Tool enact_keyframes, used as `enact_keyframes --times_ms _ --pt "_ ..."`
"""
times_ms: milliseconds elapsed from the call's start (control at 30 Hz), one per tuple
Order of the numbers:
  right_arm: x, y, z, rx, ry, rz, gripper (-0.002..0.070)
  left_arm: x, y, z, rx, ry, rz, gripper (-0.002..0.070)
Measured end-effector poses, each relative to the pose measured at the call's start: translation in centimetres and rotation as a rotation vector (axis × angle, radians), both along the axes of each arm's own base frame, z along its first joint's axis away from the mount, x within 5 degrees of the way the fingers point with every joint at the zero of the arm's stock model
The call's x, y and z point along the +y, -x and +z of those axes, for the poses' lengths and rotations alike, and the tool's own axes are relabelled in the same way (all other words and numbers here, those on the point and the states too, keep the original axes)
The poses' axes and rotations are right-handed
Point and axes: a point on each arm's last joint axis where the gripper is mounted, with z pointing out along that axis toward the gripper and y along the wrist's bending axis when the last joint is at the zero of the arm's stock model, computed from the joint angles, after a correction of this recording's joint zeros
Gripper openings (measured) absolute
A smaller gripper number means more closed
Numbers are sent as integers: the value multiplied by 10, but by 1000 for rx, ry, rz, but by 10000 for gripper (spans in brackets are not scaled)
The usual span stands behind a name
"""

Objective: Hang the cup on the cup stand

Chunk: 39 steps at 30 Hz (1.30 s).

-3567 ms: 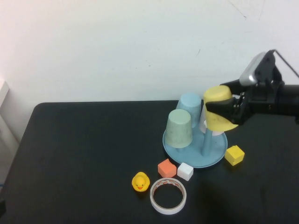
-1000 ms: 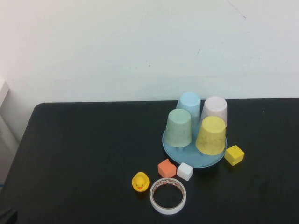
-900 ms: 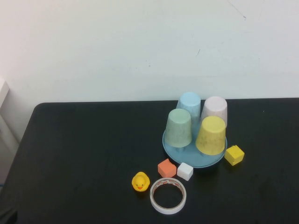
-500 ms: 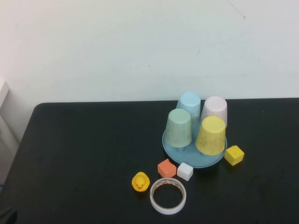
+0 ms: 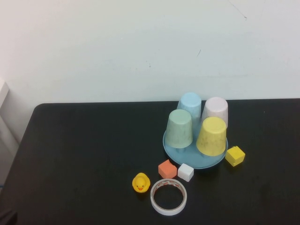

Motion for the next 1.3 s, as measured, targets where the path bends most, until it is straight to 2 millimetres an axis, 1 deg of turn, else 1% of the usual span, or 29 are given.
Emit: enact_keyframes --times_ms 100,167,233,300,467,667,1000,1300 --pt "-8 -7 -24 147 -72 -71 -1 0 0 0 0 0 0 -1" --pt "-16 -9 -41 258 -144 -150 -1 0 0 0 0 0 0 -1" --pt "-23 -11 -55 314 -177 -216 -1 0 0 0 1 -1 0 -1" --pt "-28 -13 -65 328 -204 -239 -1 0 0 0 1 -1 0 -1" --pt "-25 -19 -86 360 -246 -142 -1 0 0 0 1 -1 0 -1" --pt "-25 -21 -112 429 -244 -139 -1 0 0 0 1 -1 0 -1" --pt "-21 -21 -114 451 -223 -77 -1 0 0 0 1 -1 0 -1" --pt "-21 -21 -114 456 -244 -69 -1 0 0 0 1 -1 0 -1"
